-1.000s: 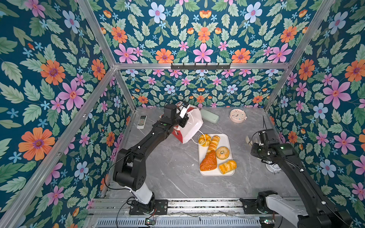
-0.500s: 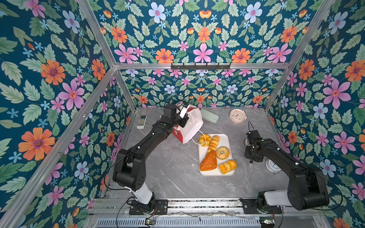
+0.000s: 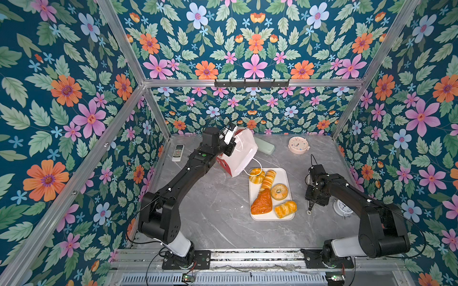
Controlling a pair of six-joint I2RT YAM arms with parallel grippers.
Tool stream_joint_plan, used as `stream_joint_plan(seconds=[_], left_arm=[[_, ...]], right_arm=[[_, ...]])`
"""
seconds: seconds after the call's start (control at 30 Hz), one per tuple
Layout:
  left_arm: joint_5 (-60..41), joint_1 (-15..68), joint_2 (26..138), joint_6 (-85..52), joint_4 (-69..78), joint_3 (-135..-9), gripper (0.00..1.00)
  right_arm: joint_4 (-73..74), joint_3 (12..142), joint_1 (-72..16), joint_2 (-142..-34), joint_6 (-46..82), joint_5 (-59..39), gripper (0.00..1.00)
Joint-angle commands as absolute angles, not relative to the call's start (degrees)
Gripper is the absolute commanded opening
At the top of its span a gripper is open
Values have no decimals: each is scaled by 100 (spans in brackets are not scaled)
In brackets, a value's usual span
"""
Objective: Take the fake bread out of the paper bag
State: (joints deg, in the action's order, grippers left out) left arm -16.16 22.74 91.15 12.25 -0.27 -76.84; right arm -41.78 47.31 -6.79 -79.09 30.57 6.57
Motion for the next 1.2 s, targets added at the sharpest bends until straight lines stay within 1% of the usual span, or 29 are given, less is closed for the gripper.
stream_joint_plan(seconds=[0.0, 0.13, 0.37, 0.47, 0.9, 1.17], left_arm=[[-1441, 2269, 9046, 913, -151, -7916, 2], [-1413, 2268, 8923, 356, -325, -8248, 2], [-1610, 2268, 8714, -920, -780, -8836, 4], [-1630, 2275, 8638, -1570, -859, -8876, 4], [-1664, 2260, 7884, -3756, -101, -7548, 7], [-2222, 2250, 7864, -4595, 346, -6932, 6]], right_arm=[[-4157, 4716, -677, -7550, 3225, 729, 49], [-4146, 4737, -677, -7171, 3184, 747, 49], [-4219, 4764, -677, -7146, 3111, 687, 49], [-4184, 4738, -681, -7157, 3077, 608, 49], [-4042, 4727, -678, -7420, 2900, 407, 49], [-3938, 4737, -679, -7567, 2877, 324, 50]])
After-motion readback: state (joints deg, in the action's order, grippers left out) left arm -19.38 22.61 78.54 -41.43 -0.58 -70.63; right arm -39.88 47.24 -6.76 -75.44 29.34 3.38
